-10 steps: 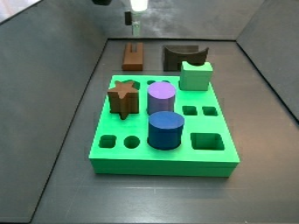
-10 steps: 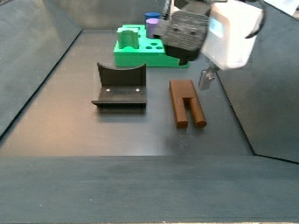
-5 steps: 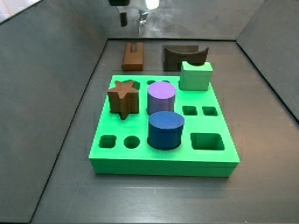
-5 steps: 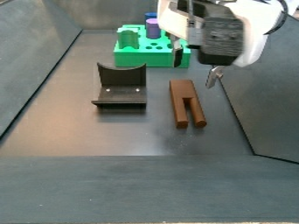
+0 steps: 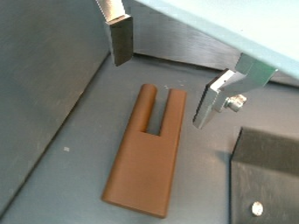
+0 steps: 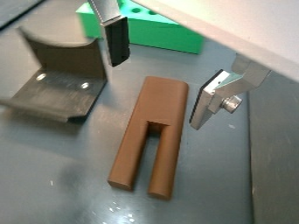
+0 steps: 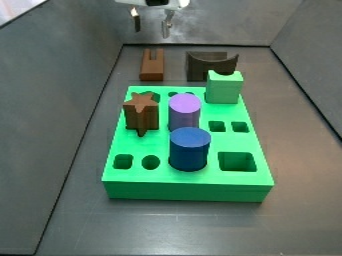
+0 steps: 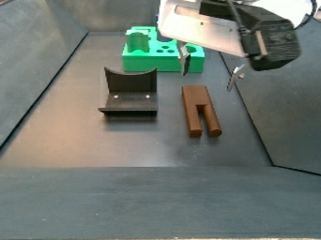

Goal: Pick up the square-circle object. Move up. Rotate the square-circle object. Place the square-circle object on the fixture. Regrasp the square-circle object. Move to above the board. Insert the square-circle object.
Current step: Rotate the square-circle object.

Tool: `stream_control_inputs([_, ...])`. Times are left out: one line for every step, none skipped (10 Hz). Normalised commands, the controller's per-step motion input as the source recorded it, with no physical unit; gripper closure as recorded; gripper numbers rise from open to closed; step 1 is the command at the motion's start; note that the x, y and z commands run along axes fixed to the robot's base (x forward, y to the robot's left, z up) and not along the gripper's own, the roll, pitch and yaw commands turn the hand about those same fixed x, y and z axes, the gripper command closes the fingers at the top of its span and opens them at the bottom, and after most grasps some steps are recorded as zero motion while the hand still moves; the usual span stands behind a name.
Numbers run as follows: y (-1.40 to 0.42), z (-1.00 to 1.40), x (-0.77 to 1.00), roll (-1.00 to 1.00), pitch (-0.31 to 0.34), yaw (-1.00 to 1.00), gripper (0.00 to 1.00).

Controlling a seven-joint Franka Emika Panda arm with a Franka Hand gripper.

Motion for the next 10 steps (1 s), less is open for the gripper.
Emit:
stream_control_inputs([0.00, -0.03, 0.03, 0.00, -0.009, 1.00, 0.00])
stream_control_inputs([0.00, -0.03, 0.03, 0.00, -0.010, 1.00, 0.00])
stream_control_inputs([0.00, -0.03, 0.03, 0.00, -0.012, 1.00, 0.00])
stream_control_inputs([0.00, -0.03, 0.03, 0.00, -0.016, 1.00, 0.00])
stream_control_inputs([0.00, -0.03, 0.03, 0.00, -0.017, 0.82, 0.00])
stream_control_inputs([0.00, -0.03, 0.03, 0.00, -0.017, 0.65, 0.00])
stream_control_inputs([0.00, -0.03, 0.03, 0.00, -0.017, 0.32, 0.00])
stream_control_inputs([0.00, -1.00, 0.00, 0.00, 0.000, 0.00, 0.00])
stream_control_inputs([0.00, -1.00, 0.01, 0.00, -0.016, -0.06, 0.00])
stream_control_inputs([0.00, -1.00, 0.02, -0.01, -0.035, -0.06, 0.00])
